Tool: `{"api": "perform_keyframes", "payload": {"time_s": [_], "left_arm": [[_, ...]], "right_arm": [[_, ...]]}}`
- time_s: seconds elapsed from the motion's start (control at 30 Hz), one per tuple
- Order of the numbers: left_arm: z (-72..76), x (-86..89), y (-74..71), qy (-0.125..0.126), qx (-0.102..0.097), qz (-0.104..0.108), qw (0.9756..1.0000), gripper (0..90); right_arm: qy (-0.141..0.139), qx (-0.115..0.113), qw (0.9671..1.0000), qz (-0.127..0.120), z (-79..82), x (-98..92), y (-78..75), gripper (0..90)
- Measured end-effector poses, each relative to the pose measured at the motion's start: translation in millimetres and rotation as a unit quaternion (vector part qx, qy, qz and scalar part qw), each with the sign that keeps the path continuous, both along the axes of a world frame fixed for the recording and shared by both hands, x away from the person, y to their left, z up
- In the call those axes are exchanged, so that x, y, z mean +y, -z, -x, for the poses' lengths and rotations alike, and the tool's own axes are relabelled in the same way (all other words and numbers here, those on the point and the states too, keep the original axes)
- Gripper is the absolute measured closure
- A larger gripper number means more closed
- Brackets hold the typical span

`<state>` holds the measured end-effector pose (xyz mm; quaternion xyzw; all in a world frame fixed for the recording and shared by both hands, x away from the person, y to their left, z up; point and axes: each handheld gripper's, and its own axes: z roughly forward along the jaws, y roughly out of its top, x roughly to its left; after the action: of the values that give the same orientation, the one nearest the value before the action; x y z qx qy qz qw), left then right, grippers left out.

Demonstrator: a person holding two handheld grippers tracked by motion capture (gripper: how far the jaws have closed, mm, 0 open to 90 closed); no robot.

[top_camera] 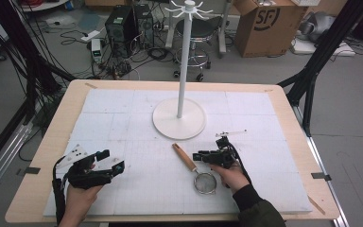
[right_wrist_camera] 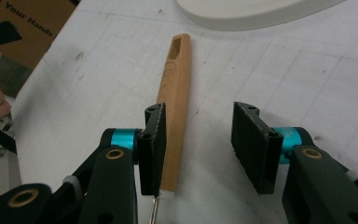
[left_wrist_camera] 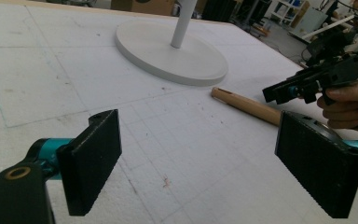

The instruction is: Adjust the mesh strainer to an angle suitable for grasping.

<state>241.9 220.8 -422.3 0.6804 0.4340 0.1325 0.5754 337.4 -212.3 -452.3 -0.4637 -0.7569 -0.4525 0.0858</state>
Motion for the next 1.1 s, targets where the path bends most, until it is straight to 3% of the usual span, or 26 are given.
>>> {"api": "perform_keyframes", "payload": {"time_s": [0.7, 0.93, 1.1], "left_arm": [[1.5, 0.7, -1.2, 0.002, -0.001, 0.002, 1.0000, 15.5], [2.2, 1.2, -1.4, 0.001, -0.002, 0.003, 1.0000, 15.5], [3.1, 1.7, -1.7, 0.000, -0.002, 0.003, 1.0000, 15.5]], "right_arm": [[-0.016, -0.007, 0.9997, -0.018, 20.3, -4.7, -9.8, 31.1], [-0.019, -0.008, 0.9997, -0.015, 23.7, 0.2, -10.4, 30.2], [-0.022, -0.001, 0.9997, -0.003, 25.1, 7.0, -8.4, 35.1]]}}
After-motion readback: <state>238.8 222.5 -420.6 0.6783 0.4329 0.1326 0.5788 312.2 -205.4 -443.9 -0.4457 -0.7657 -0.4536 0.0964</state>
